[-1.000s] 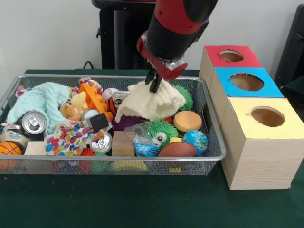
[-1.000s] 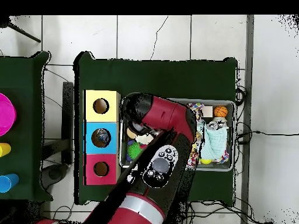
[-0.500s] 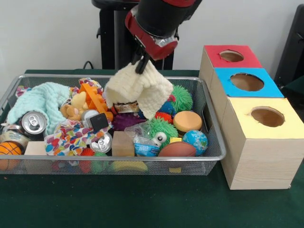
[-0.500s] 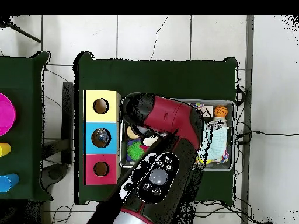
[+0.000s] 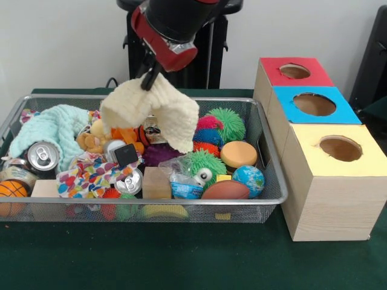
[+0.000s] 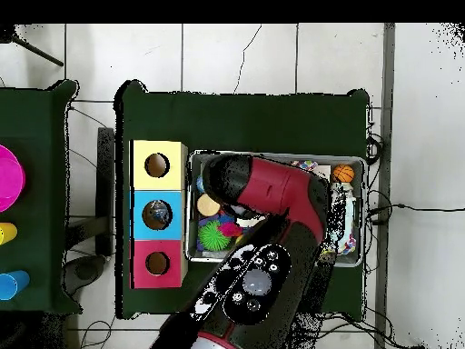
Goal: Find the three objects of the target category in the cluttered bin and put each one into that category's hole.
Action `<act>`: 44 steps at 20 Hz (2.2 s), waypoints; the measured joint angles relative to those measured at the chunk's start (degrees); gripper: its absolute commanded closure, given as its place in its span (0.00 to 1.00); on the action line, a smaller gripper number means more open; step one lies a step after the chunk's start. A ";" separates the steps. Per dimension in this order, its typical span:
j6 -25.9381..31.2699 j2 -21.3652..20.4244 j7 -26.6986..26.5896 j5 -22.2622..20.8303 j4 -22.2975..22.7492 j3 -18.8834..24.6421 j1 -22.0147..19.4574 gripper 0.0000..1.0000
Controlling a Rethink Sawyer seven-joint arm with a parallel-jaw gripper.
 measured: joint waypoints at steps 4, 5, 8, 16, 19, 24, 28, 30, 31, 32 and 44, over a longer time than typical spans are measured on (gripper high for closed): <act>-3.29 0.01 0.00 -0.84 0.75 0.00 -1.17 1.00; -4.07 0.01 0.00 -1.09 0.93 0.00 -1.50 1.00; -5.16 0.00 0.00 -1.61 1.15 0.00 -2.11 0.00; -5.39 -0.13 0.00 -1.92 1.34 0.00 -3.15 0.00; -5.39 -0.35 0.00 -1.92 1.34 0.02 -3.14 0.00; -5.62 -1.52 0.00 -1.55 1.34 1.43 -3.92 0.00; -6.86 -2.31 0.00 -0.59 1.34 3.57 -5.40 0.00; -8.37 -2.73 0.00 -0.24 1.31 5.18 -6.55 0.00; -9.00 -2.87 0.00 -0.19 1.29 5.78 -6.98 0.00; -9.46 -2.94 0.00 -0.18 1.28 6.09 -7.20 0.00; -20.37 -5.09 0.00 -0.25 1.30 12.05 -8.56 0.00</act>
